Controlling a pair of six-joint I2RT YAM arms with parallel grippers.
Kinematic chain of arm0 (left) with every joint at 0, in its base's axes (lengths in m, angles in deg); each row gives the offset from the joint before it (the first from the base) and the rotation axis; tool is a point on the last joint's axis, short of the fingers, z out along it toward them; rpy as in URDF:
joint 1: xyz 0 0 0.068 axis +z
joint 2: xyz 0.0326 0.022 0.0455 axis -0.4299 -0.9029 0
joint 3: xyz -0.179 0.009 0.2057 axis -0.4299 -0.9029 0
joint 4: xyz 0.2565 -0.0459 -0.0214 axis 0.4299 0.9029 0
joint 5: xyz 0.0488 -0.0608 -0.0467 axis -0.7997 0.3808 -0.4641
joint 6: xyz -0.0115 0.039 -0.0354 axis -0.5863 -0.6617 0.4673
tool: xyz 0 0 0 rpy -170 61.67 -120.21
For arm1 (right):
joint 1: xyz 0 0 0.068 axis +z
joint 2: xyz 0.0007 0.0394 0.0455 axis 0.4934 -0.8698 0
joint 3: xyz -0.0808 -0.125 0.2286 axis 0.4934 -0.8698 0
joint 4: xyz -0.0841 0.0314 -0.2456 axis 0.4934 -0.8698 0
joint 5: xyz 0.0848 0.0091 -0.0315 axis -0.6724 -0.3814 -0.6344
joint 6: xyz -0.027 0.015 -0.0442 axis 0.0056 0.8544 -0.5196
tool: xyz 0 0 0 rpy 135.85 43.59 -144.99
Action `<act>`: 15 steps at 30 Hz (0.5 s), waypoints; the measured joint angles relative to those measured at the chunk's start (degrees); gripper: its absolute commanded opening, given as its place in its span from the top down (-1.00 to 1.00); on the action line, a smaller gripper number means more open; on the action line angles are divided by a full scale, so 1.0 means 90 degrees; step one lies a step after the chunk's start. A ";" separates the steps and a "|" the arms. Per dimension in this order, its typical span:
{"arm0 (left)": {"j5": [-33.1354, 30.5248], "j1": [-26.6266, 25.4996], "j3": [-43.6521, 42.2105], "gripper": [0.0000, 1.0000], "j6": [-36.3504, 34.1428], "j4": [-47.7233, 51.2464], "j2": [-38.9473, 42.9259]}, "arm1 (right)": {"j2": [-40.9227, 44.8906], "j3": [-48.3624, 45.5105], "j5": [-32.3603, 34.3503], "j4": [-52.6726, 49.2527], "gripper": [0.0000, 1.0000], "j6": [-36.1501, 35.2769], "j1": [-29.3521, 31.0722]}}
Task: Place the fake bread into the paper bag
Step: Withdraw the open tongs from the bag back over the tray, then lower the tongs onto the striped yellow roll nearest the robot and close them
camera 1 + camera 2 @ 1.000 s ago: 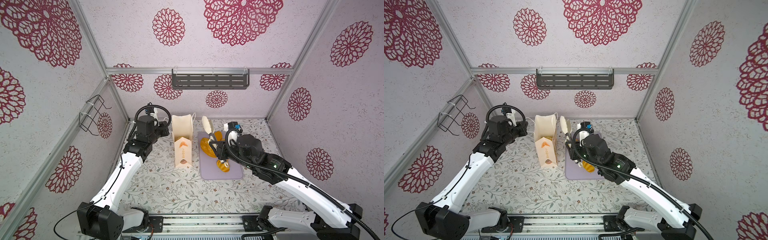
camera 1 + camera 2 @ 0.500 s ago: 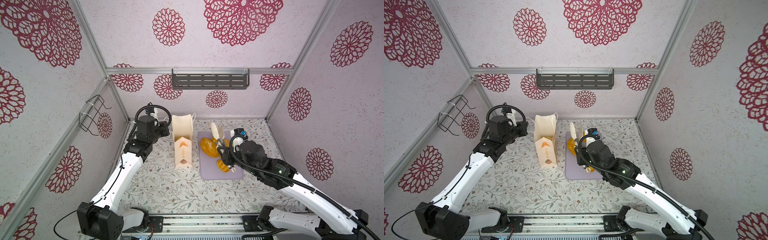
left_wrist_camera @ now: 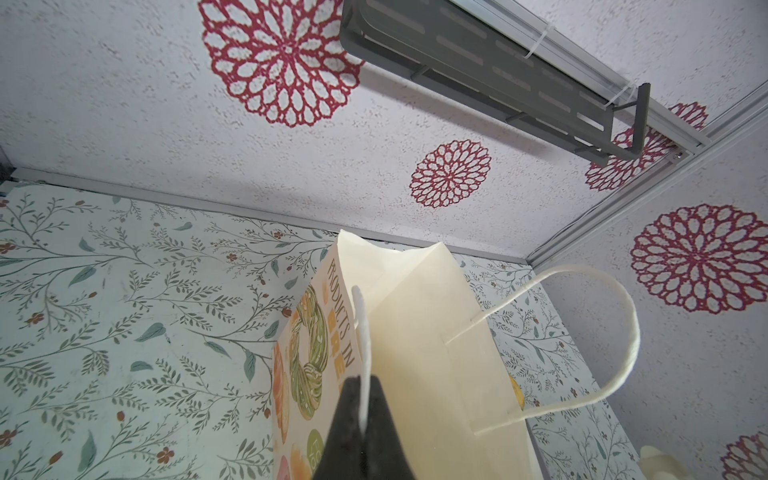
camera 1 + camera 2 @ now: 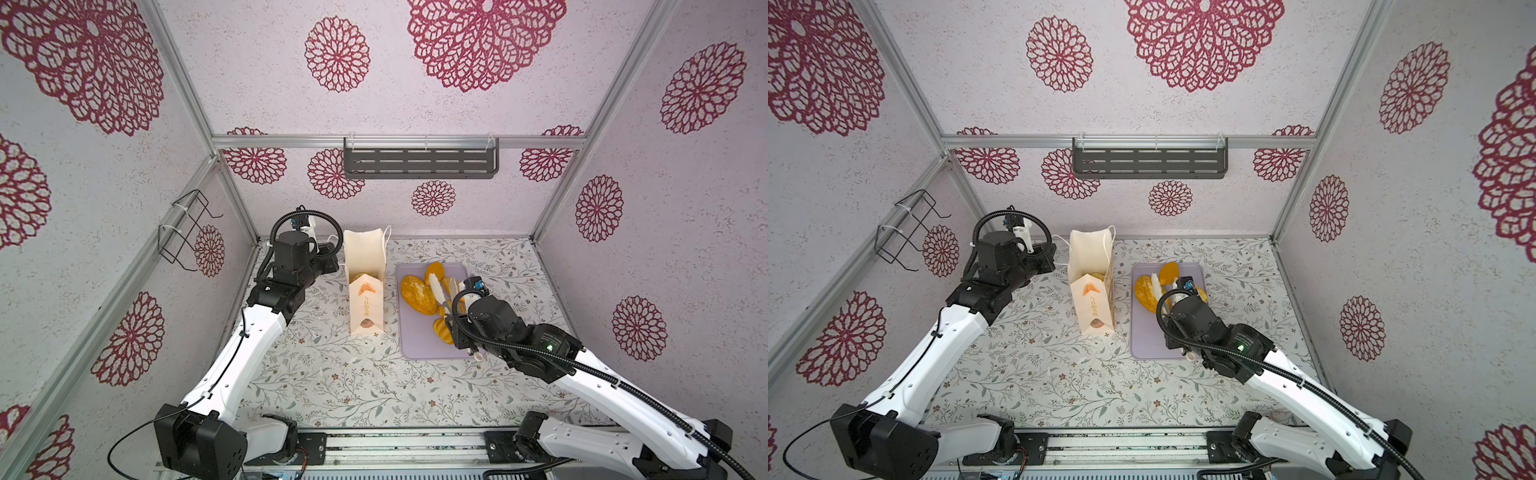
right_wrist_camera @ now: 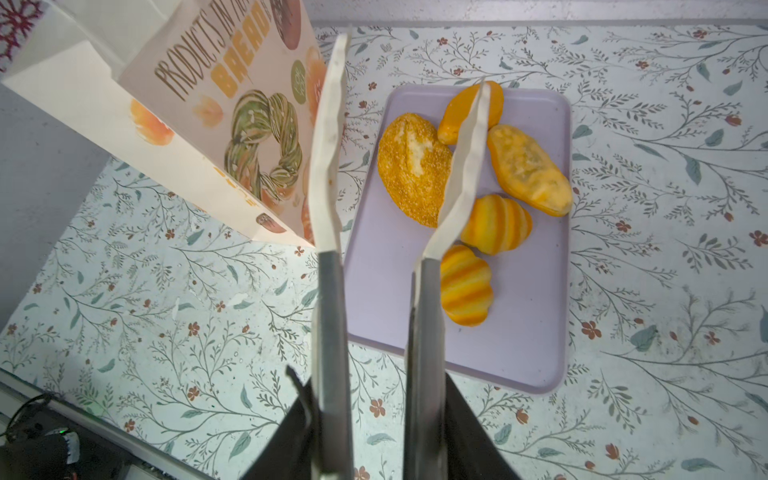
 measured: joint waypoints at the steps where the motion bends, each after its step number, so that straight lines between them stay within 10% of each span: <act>1: 0.0000 0.0000 0.0000 1.00 0.0000 0.0000 0.0000 | 0.0000 -0.0036 0.0000 -0.0041 0.16 -0.0049 0.0000; 15: 0.0000 0.0000 0.0000 1.00 -0.0002 0.0000 0.0000 | -0.0240 -0.0350 0.0010 -0.0600 -0.01 -0.0707 -0.0007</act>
